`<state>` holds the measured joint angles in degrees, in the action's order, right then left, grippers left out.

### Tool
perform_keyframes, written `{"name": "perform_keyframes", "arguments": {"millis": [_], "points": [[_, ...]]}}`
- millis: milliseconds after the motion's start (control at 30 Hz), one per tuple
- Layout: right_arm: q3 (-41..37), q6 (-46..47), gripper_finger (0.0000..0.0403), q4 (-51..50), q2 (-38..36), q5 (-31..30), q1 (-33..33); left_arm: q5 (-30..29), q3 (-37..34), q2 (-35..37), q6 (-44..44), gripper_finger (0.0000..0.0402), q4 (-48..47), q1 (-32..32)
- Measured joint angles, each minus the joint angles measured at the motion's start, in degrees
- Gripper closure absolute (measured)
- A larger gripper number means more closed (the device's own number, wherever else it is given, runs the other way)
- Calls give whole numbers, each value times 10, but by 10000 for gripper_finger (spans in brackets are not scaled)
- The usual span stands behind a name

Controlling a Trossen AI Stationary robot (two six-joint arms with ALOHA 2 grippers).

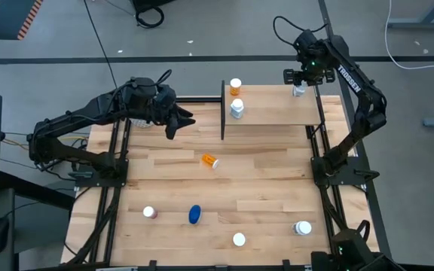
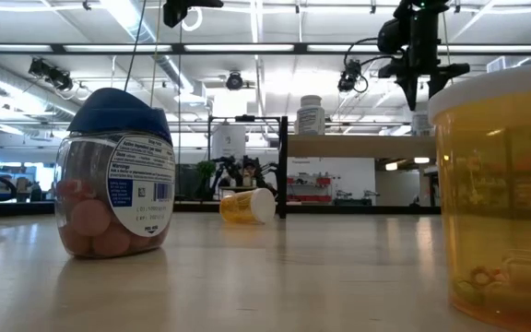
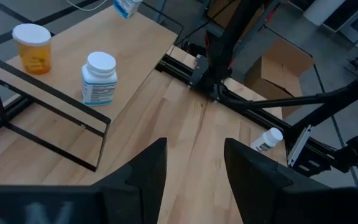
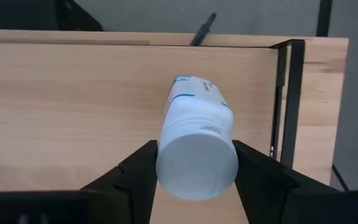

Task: Pick and place medicine bottles onto shelf by color
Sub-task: Put the white blue pill bottle on the shelf, then put the white green pill bottle on the shelf aligned with the white blue pill bottle

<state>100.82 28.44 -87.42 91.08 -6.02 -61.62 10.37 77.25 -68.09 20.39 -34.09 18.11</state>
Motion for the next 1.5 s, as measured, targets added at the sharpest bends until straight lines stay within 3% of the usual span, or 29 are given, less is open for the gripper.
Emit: {"name": "perform_keyframes", "arguments": {"millis": [300, 667, 1167, 1500], "points": [[0, 70, 210, -7, 28, -5, -4, 48, 0, 6, 15, 234, -4, 1], [0, 86, 204, -5, 29, 14, -10, 54, 0, 27, 11, 234, 2, 2], [0, 70, 116, -13, 23, 25, -11, 60, 0, 49, 28, 234, -12, 5], [-1, 73, 91, -26, -47, 61, 34, 60, 0, 65, 15, 234, -14, 20]]}}
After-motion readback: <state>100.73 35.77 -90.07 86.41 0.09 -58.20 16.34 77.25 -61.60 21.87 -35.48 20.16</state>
